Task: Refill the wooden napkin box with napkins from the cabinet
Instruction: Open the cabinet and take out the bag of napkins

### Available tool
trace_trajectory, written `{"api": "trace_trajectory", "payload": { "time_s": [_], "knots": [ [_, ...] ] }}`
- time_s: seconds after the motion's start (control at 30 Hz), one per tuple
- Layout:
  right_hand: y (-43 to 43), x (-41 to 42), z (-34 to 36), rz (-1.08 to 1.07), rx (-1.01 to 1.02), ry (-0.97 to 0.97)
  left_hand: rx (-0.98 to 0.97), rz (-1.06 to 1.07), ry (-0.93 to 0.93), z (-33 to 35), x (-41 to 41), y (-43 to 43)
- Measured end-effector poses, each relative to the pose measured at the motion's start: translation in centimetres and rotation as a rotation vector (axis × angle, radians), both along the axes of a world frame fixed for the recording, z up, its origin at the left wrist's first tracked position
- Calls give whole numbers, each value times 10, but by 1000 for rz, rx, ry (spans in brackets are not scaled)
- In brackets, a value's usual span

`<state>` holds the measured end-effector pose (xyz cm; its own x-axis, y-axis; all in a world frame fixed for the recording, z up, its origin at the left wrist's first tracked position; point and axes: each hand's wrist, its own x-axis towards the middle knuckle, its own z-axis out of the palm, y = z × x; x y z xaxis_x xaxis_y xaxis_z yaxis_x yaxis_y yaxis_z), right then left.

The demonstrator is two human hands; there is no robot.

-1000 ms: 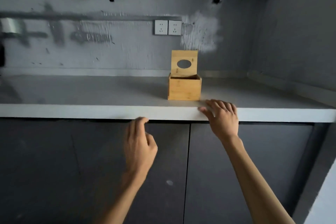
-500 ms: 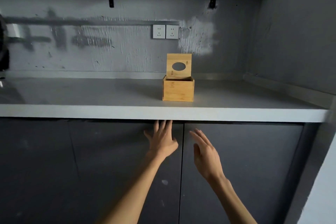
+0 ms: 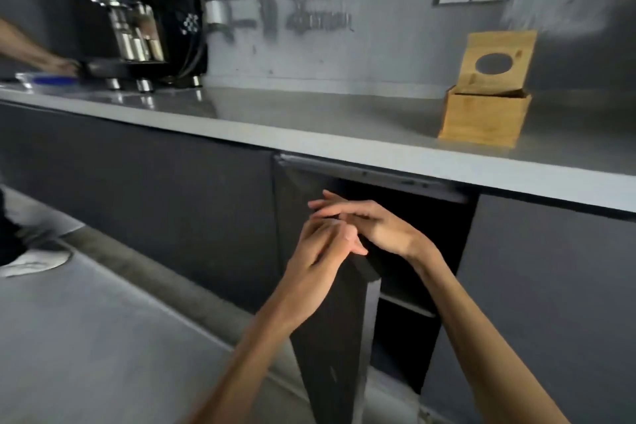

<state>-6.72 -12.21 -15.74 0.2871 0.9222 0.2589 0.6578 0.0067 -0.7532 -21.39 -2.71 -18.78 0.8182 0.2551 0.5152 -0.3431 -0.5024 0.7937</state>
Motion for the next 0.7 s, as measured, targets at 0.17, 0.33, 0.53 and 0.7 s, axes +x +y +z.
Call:
{"api": "trace_trajectory", "payload": {
  "time_s": [0.17, 0.33, 0.53, 0.7],
  "knots": [
    [57, -27, -6, 204, -12, -150, 128, 36, 164, 20, -69, 65],
    [145, -65, -36, 19, 213, -314, 210, 202, 649, 69, -101, 122],
    [228, -111, -76, 85, 298, -244, 564, 862, 829, 44, -78, 185],
    [190, -37, -139, -330, 372, 422, 740, 1246, 796, 14, -39, 222]
  ]
}}
